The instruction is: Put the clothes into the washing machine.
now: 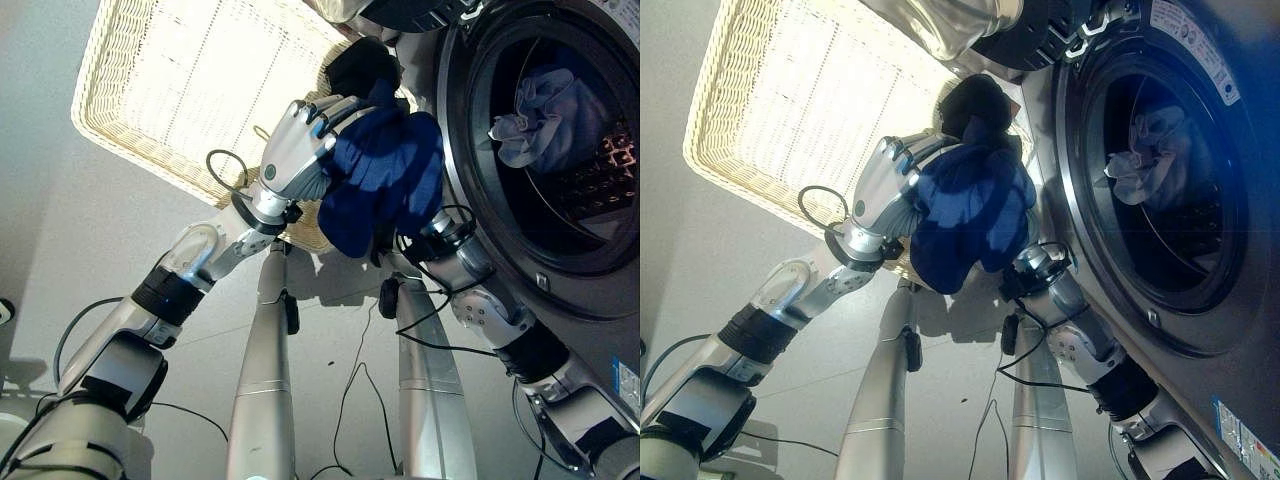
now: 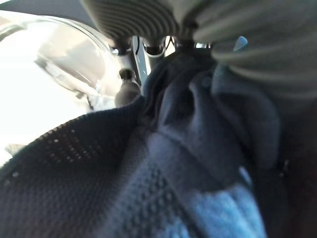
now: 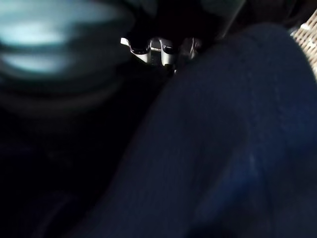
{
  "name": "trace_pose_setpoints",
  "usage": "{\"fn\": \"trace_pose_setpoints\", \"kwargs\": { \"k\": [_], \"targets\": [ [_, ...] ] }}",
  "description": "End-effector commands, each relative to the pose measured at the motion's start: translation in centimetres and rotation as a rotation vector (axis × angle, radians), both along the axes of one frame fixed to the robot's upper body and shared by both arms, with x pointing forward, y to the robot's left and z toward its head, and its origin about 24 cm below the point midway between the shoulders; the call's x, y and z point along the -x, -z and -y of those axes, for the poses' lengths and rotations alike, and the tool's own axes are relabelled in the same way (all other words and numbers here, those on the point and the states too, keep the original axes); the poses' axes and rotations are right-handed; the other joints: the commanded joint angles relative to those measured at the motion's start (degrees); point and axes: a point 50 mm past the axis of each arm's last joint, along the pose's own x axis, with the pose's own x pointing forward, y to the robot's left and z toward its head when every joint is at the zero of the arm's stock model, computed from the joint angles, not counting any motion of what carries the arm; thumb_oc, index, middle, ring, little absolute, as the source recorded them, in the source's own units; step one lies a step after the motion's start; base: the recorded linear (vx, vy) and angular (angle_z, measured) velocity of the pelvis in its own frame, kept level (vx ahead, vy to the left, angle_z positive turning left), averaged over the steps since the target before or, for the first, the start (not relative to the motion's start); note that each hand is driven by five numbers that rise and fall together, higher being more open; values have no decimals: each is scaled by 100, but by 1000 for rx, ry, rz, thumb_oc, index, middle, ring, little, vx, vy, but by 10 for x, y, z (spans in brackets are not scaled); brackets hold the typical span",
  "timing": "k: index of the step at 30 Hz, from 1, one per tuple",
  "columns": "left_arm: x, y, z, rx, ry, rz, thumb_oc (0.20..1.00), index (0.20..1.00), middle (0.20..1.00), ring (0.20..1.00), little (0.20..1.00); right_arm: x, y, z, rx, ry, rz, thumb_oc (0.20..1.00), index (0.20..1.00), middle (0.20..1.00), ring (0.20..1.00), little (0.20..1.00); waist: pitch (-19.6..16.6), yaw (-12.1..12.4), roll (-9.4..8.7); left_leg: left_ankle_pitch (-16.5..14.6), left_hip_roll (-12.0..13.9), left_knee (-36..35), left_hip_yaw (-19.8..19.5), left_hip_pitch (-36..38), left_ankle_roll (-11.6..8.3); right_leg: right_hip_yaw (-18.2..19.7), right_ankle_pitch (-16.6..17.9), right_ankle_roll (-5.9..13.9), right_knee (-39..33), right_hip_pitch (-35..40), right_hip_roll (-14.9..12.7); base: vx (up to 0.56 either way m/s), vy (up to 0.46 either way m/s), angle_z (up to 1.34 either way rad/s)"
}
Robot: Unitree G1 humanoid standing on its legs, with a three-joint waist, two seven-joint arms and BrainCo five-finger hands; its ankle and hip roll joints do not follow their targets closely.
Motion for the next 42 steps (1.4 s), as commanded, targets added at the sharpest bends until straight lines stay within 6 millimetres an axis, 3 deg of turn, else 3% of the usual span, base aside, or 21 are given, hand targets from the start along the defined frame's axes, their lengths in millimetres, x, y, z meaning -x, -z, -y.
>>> {"fn": "trace_pose_setpoints", "kwargs": {
  "k": [1, 9, 10, 13, 14, 26, 42],
  "targets": [
    [35, -1, 35, -62, 260, 79, 200, 200, 200, 200, 200, 15, -16, -12, -65, -91, 64, 200, 200, 200, 200, 200, -134, 15, -25, -804, -252, 810, 112, -144, 3, -265, 1046, 691, -1434, 470, 202, 0, 0, 0],
    [35, -2, 34, -48, 262, 54, 200, 200, 200, 200, 200, 14, -21, -9, -92, -82, 94, 200, 200, 200, 200, 200, -134, 22, -16, -803, -267, 808, 96, -127, -10, -270, 1074, 709, -1452, 481, 188, 0, 0, 0],
    [35, -2, 33, -46, 263, 52, 272, 272, 272, 272, 272, 15, -21, -8, -95, -83, 98, 200, 200, 200, 200, 200, -134, 22, -17, -802, -268, 808, 96, -128, -14, -270, 1074, 712, -1461, 486, 183, 0, 0, 0],
    [34, -2, 33, -36, 265, 38, 784, 784, 784, 784, 784, 15, -22, -7, -105, -78, 106, 200, 200, 200, 200, 200, -134, 23, -14, -797, -269, 806, 96, -128, -19, -273, 1075, 715, -1466, 490, 180, 0, 0, 0],
    [34, -2, 33, -35, 268, 22, 1000, 1000, 1000, 1000, 1000, 15, -22, -6, -108, -73, 110, 200, 200, 200, 200, 200, -134, 28, -8, -800, -268, 817, 96, -140, -21, -275, 1071, 716, -1457, 480, 172, 0, 0, 0],
    [32, -1, 33, -36, 246, -26, 1000, 1000, 1000, 1000, 1000, 16, -26, -2, -151, -74, 127, 200, 200, 200, 200, 200, -134, 18, -8, -807, -277, 809, 83, -135, -18, -265, 1084, 728, -1453, 470, 172, 0, 0, 0],
    [21, 0, 19, 79, 141, -97, 1000, 1000, 1000, 1000, 1000, 16, -29, 10, -280, -69, 140, 200, 200, 200, 200, 200, -134, 63, 22, -804, -282, 813, 52, -148, -21, -300, 1079, 740, -1445, 470, 125, 0, 0, 0]
  ]
}}
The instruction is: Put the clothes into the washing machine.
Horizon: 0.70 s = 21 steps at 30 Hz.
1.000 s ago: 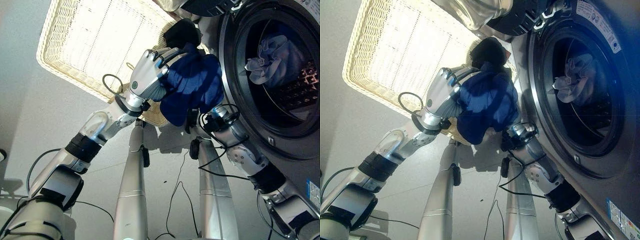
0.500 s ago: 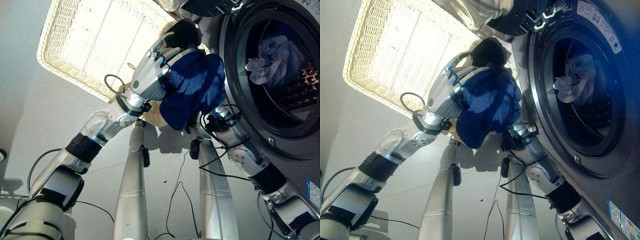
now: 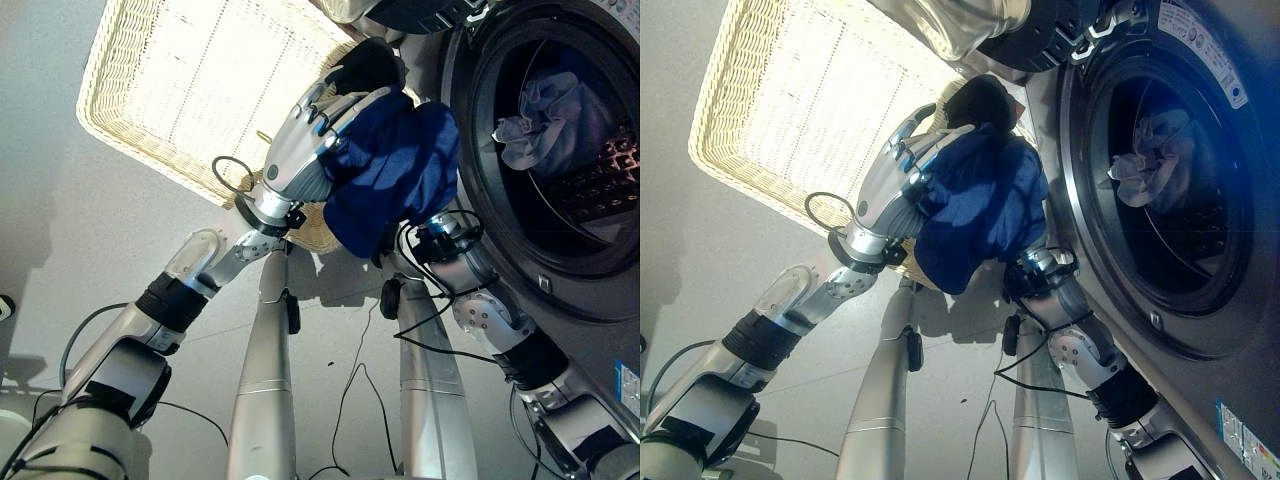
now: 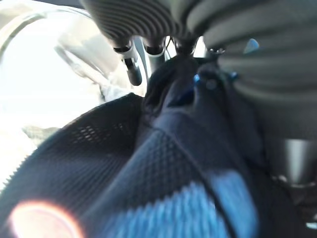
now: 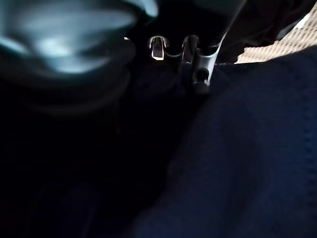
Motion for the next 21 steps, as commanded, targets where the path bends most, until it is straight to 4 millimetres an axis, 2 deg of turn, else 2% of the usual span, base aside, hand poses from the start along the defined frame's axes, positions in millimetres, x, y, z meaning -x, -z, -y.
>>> {"fn": "trace_pose_setpoints", "kwargs": {
  "k": [1, 8, 16, 21],
  "targets": [
    [18, -6, 13, 30, 92, 17, 1000, 1000, 1000, 1000, 1000, 17, -30, 3, -153, -59, 171, 200, 200, 200, 200, 200, -134, -50, 23, -803, -276, 809, 64, -142, -20, -272, 1085, 742, -1451, 464, 143, 0, 0, 0],
    [15, -8, 8, 46, 70, 3, 1000, 1000, 1000, 1000, 1000, 19, -36, 12, -190, -23, 218, 200, 200, 200, 200, 200, -134, -64, 26, -805, -263, 807, 66, -133, -26, -258, 1109, 760, -1450, 460, 131, 0, 0, 0],
    [13, -10, -7, 243, 11, 108, 1000, 1000, 1000, 1000, 1000, 19, -38, 16, -232, -15, 230, 200, 200, 200, 200, 200, -134, -33, 8, -803, -264, 792, 21, -131, -27, -263, 1103, 751, -1444, 464, 120, 0, 0, 0],
    [10, -7, -17, 346, -31, 113, 1000, 1000, 1000, 1000, 1000, 19, -37, 17, -279, -24, 217, 200, 200, 200, 200, 200, -134, -9, 12, -791, -277, 782, 10, -127, -21, -293, 1100, 746, -1443, 480, 114, 0, 0, 0]
  ]
}}
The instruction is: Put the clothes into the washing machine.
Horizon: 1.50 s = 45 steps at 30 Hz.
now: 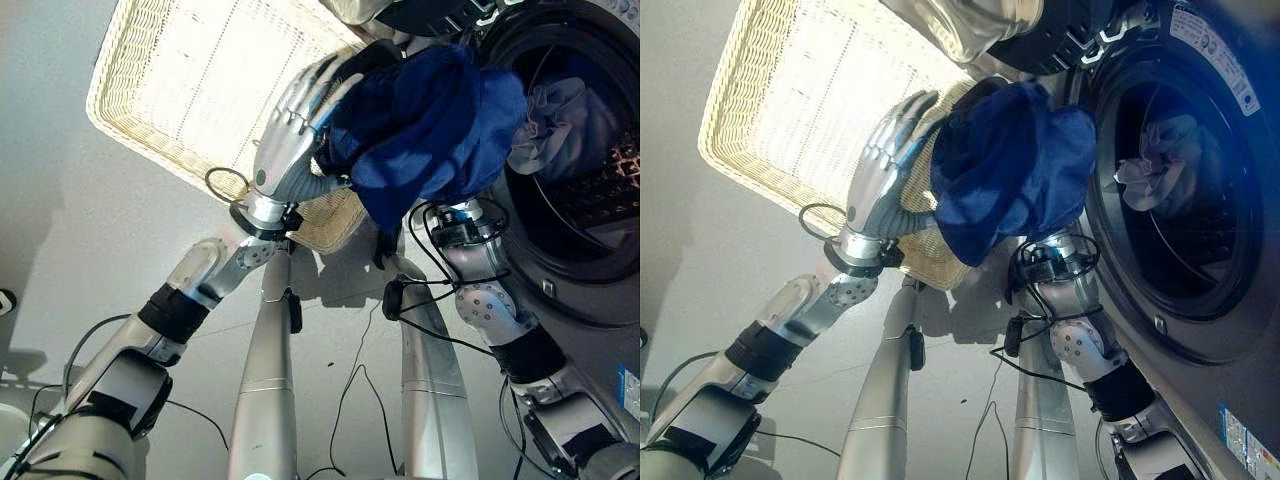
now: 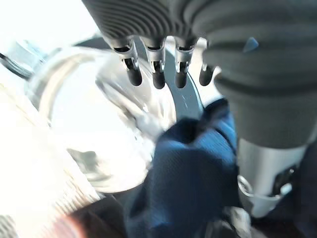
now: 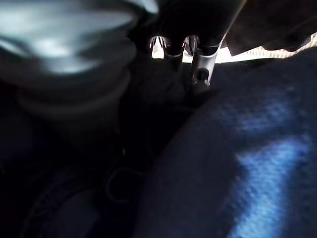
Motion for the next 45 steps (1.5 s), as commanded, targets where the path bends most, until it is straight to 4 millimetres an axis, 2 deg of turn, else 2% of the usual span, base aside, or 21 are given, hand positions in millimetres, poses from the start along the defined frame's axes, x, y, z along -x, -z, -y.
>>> {"fn": "trace_pose_setpoints", "kwargs": {
  "k": [1, 6, 9, 13, 18, 22, 27, 28, 29, 31, 32, 33, 36, 37, 38, 39, 42, 44, 45],
  "targets": [
    [8, -13, 0, 121, 24, 87, 1000, 1000, 1000, 1000, 1000, 18, -20, 2, -110, -55, 139, 200, 200, 200, 200, 200, -134, -43, 12, -798, -263, 744, 59, -126, -33, -266, 1098, 746, -1437, 438, 122, 0, 0, 0],
    [-4, -7, -15, 222, -37, -12, 1000, 1000, 1000, 1000, 1000, 13, -19, 12, -195, -27, 115, 200, 200, 200, 200, 200, -134, -33, 21, -793, -258, 779, 53, -133, -45, -273, 1096, 747, -1398, 437, 102, 0, 0, 0],
    [-13, 1, -29, 319, -54, -92, 1000, 1000, 1000, 1000, 1000, 4, -12, 22, -235, 31, 59, 200, 200, 200, 200, 200, -134, -38, 38, -785, -241, 789, 79, -116, -57, -264, 1094, 746, -1382, 449, 105, 0, 0, 0],
    [-27, 9, -44, 463, -50, -172, 1000, 1000, 1000, 1000, 1000, -20, 3, 39, -304, 76, -86, 200, 200, 200, 200, 200, -134, -36, 63, -780, -225, 796, 103, -92, -70, -261, 1105, 734, -1383, 464, 99, 0, 0, 0],
    [-37, 12, -55, 534, -75, -205, 1000, 1000, 1000, 1000, 1000, -41, 15, 57, -354, 113, -215, 200, 200, 200, 200, 200, -134, -33, 78, -768, -206, 800, 111, -88, -102, -249, 1111, 728, -1370, 463, 113, 0, 0, 0],
    [-47, 14, -61, 569, -103, -224, 1000, 1000, 1000, 1000, 1000, -61, 34, 78, -418, 172, -354, 200, 200, 200, 200, 200, -134, -38, 94, -752, -180, 752, 143, -73, -119, -244, 1118, 713, -1403, 469, 141, 0, 0, 0],
    [-58, 16, -65, 575, -134, -246, 1000, 1000, 1000, 1000, 1000, -77, 50, 123, -557, 347, -489, 200, 200, 200, 200, 200, -134, -12, 118, -744, -157, 690, 157, -67, -145, -247, 1122, 691, -1474, 481, 180, 2, 1, -1],
    [-61, 18, -68, 575, -141, -256, 1000, 1000, 1000, 1000, 1000, -77, 47, 148, -644, 446, -507, 200, 200, 200, 200, 200, -134, 5, 129, -764, -153, 718, 158, -71, -154, -255, 1111, 681, -1460, 487, 189, 0, 0, 0],
    [-61, 18, -68, 575, -141, -256, 1000, 1000, 1000, 1000, 1000, -77, 47, 148, -644, 446, -507, 200, 200, 200, 200, 200, -134, 5, 129, -764, -153, 718, 158, -71, -154, -255, 1111, 681, -1460, 487, 189, 12, 4, -5],
    [-62, 23, -74, 564, -152, -266, 1000, 1000, 1000, 1000, 1000, -68, 27, 203, -805, 627, -458, 200, 200, 200, 200, 200, -134, 34, 124, -847, -122, 776, 157, -60, -158, -257, 1087, 675, -1445, 517, 202, 6, -5, -2],
    [-62, 25, -74, 560, -155, -267, 1000, 1000, 1000, 1000, 1000, -65, 21, 212, -833, 647, -439, 200, 200, 200, 200, 200, -134, 41, 117, -868, -113, 793, 151, -68, -157, -258, 1082, 674, -1443, 519, 206, 10, -46, -4],
    [-60, 27, -76, 545, -164, -265, 1000, 1000, 1000, 1000, 1000, -53, 3, 233, -885, 753, -364, 200, 200, 200, 200, 200, -134, 54, 73, -927, -85, 838, 131, -93, -151, -276, 1080, 675, -1442, 525, 213, 6, -57, -3],
    [-57, 29, -84, 531, -183, -256, 1000, 1000, 1000, 1000, 1000, -27, -43, 256, -947, 932, -199, 200, 200, 200, 200, 200, -134, 40, -22, -1007, -66, 877, 79, -127, -139, -289, 1103, 671, -1501, 545, 244, -2, -35, 0],
    [-57, 29, -85, 530, -184, -255, 1000, 1000, 1000, 1000, 1000, -24, -47, 258, -949, 959, -185, 200, 200, 200, 200, 200, -134, 41, -26, -1012, -63, 876, 75, -127, -139, -289, 1106, 670, -1509, 547, 247, 0, 0, 0],
    [-53, 30, -93, 529, -197, -250, 1000, 1000, 1000, 1000, 1000, -1, -64, 275, -1023, 1042, -101, 200, 200, 200, 200, 200, -134, 1, -98, -1037, -42, 881, 60, -123, -134, -291, 1100, 670, -1522, 583, 277, -18, -8, -3],
    [-52, 32, -97, 525, -207, -251, 1000, 1000, 1000, 1000, 1000, 14, -70, 287, -1039, 1106, -61, 200, 200, 200, 200, 200, -134, -22, -139, -1044, -37, 877, 51, -82, -122, -294, 1095, 667, -1517, 635, 301, -22, -5, -4],
    [-51, 32, -105, 523, -221, -246, 1000, 1000, 1000, 1000, 1000, 34, -75, 299, -1042, 1206, -19, 200, 200, 200, 200, 200, -134, -88, -220, -1053, -40, 854, 40, -29, -99, -278, 1091, 652, -1535, 692, 353, 0, 0, 0],
    [-51, 29, -107, 520, -226, -245, 1000, 1000, 1000, 1000, 1000, 39, -77, 302, -1021, 1240, -22, 297, 297, 297, 297, 297, -134, -106, -252, -1069, -47, 870, 25, -38, -85, -269, 1076, 646, -1525, 696, 368, 0, 0, 0],
    [-51, 28, -107, 517, -226, -244, 1000, 1000, 1000, 1000, 1000, 40, -76, 303, -1007, 1265, -37, 442, 442, 442, 442, 442, -134, -107, -267, -1073, -53, 875, 14, -40, -76, -268, 1071, 641, -1521, 703, 376, 0, 0, 0]
  ]
}}
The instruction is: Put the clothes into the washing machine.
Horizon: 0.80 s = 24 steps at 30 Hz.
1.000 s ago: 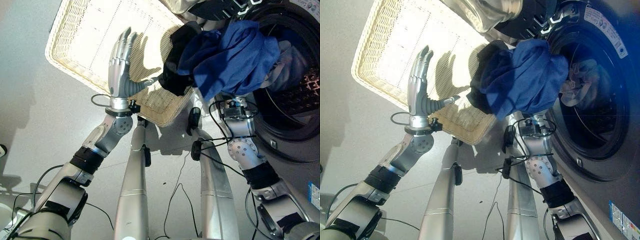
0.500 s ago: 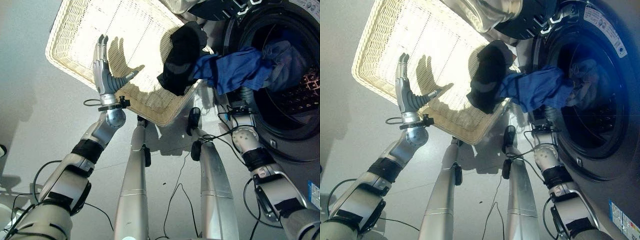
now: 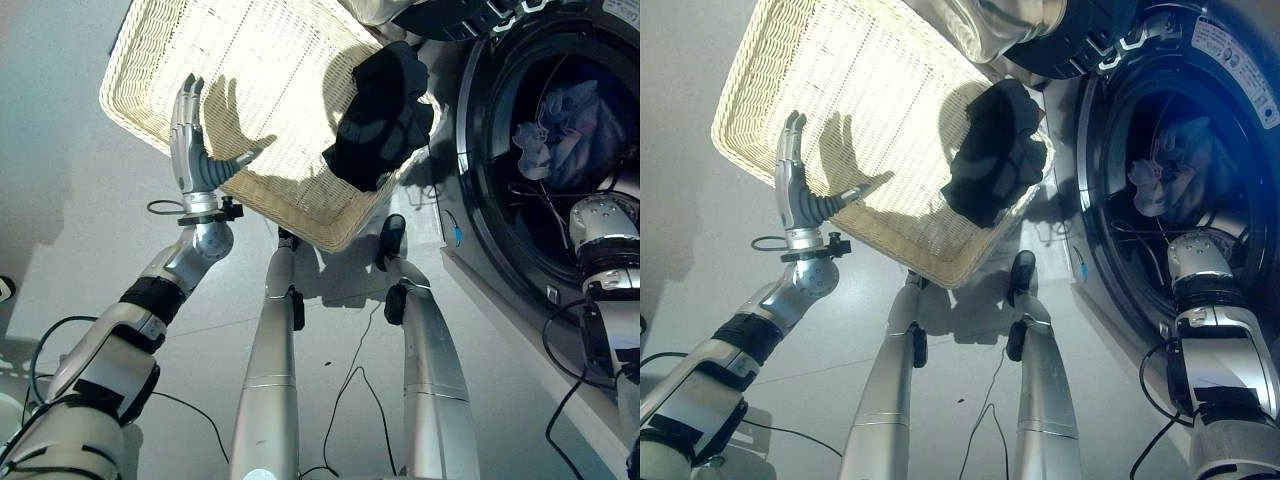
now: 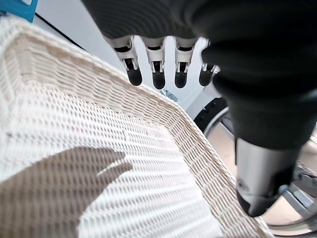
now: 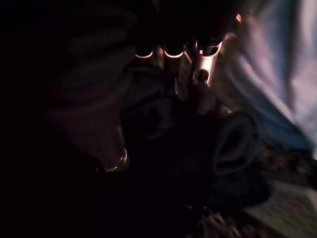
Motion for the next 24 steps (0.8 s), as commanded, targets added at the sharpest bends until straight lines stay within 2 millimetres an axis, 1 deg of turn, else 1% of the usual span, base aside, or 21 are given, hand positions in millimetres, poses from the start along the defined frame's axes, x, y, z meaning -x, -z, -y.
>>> {"fn": "trace_pose_setpoints", "kwargs": {
  "k": [1, 2, 4, 5, 6, 7, 8, 9, 10, 11, 13, 14, 17, 18, 20, 22, 24],
  "targets": [
    [3, -11, -4, 82, 29, 66, 1000, 1000, 1000, 1000, 1000, 71, -55, 55, 178, 306, 55, 771, 771, 771, 771, 771, -151, -249, -254, -1083, -156, 849, 110, 35, -68, -138, 844, 703, -1123, 541, 270, 0, 0, 0],
    [1, -13, -1, 68, 41, 62, 1000, 1000, 1000, 1000, 1000, 67, -50, 59, 217, 287, -23, 1000, 1000, 1000, 1000, 1000, -151, -244, -266, -1081, -169, 835, 105, 50, -55, -155, 845, 702, -1135, 564, 264, 17, -41, 2],
    [-1, -17, 3, 42, 58, 52, 1000, 1000, 1000, 1000, 1000, 58, -48, 56, 254, 249, -130, 1000, 1000, 1000, 1000, 1000, -151, -227, -267, -1089, -206, 861, 86, 52, -35, -170, 863, 697, -1139, 560, 252, 17, -36, 4],
    [-3, -20, 8, 18, 70, 46, 1000, 1000, 1000, 1000, 1000, 51, -46, 53, 299, 247, -247, 1000, 1000, 1000, 1000, 1000, -151, -219, -257, -1080, -218, 858, 83, 42, -29, -177, 877, 699, -1142, 548, 245, 11, -25, 4],
    [-6, -27, 16, -47, 83, 45, 1000, 1000, 1000, 1000, 1000, 36, -44, 45, 363, 210, -418, 1000, 1000, 1000, 1000, 1000, -151, -199, -251, -1078, -262, 880, 64, 23, -16, -185, 902, 692, -1161, 525, 236, 11, -22, 3],
    [-7, -28, 17, -63, 82, 42, 1000, 1000, 1000, 1000, 1000, 33, -44, 43, 366, 202, -456, 1000, 1000, 1000, 1000, 1000, -151, -203, -245, -1079, -265, 885, 63, 13, -15, -186, 904, 692, -1166, 517, 235, 0, 0, 0],
    [-9, -31, 24, -125, 91, 37, 1000, 1000, 1000, 1000, 1000, 24, -36, 43, 399, 172, -612, 1000, 1000, 1000, 1000, 1000, -151, -192, -227, -1075, -274, 889, 66, -2, -10, -195, 921, 698, -1174, 500, 214, 0, 0, 0],
    [-10, -33, 29, -166, 103, 35, 1000, 1000, 1000, 1000, 1000, 21, -33, 43, 417, 170, -711, 1000, 1000, 1000, 1000, 1000, -151, -180, -221, -1072, -288, 893, 60, -3, 1, -200, 940, 694, -1180, 492, 205, 14, -13, 4],
    [-12, -37, 40, -254, 120, 25, 1000, 1000, 1000, 1000, 1000, 14, -27, 43, 455, 160, -884, 1000, 1000, 1000, 1000, 1000, -151, -175, -196, -1078, -305, 908, 68, -18, 19, -210, 958, 692, -1184, 469, 201, 10, -6, 3],
    [-13, -37, 40, -262, 118, 24, 1000, 1000, 1000, 1000, 1000, 13, -28, 42, 469, 153, -904, 1000, 1000, 1000, 1000, 1000, -151, -180, -190, -1080, -304, 910, 70, -25, 20, -209, 961, 692, -1186, 463, 203, 10, 6, 5],
    [-16, -42, 52, -341, 124, 21, 1000, 1000, 1000, 1000, 1000, 7, -28, 38, 520, 174, -1055, 1000, 1000, 1000, 1000, 1000, -151, -183, -167, -1074, -309, 912, 97, -36, 32, -217, 983, 697, -1191, 441, 202, 4, 5, 2],
    [-18, -48, 57, -332, 137, 16, 1000, 1000, 1000, 1000, 1000, 1, -27, 33, 559, 166, -1127, 1000, 1000, 1000, 1000, 1000, -151, -185, -149, -1068, -305, 901, 119, -31, 38, -213, 995, 706, -1198, 437, 207, 0, 0, 0],
    [-21, -59, 60, -237, 166, 9, 1000, 1000, 1000, 1000, 1000, -10, -25, 20, 625, 192, -1203, 1000, 1000, 1000, 1000, 1000, -151, -197, -129, -1064, -283, 884, 162, -63, 49, -203, 987, 732, -1188, 397, 210, 3, 5, -1],
    [-21, -59, 60, -225, 171, 10, 1000, 1000, 1000, 1000, 1000, -10, -25, 19, 629, 193, -1205, 1000, 1000, 1000, 1000, 1000, -151, -199, -128, -1064, -283, 882, 164, -65, 49, -202, 986, 733, -1187, 395, 210, 0, 0, 0],
    [-23, -65, 58, -110, 201, 11, 1000, 1000, 1000, 1000, 1000, -17, -24, 9, 657, 208, -1214, 1000, 1000, 1000, 1000, 1000, -151, -210, -118, -1071, -273, 883, 182, -102, 46, -187, 978, 745, -1175, 352, 213, 0, 0, 0],
    [-23, -66, 56, -24, 218, 15, 1000, 1000, 1000, 1000, 1000, -22, -19, 0, 679, 208, -1200, 1000, 1000, 1000, 1000, 1000, -151, -229, -115, -1075, -263, 883, 198, -136, 43, -170, 963, 754, -1166, 317, 216, 2, 2, 2],
    [-23, -67, 51, 119, 246, 30, 1000, 1000, 1000, 1000, 1000, -28, -14, -17, 735, 260, -1183, 1000, 1000, 1000, 1000, 1000, -151, -258, -104, -1093, -273, 874, 215, -181, 36, -143, 927, 762, -1148, 254, 233, 0, 0, 0]
  ]
}}
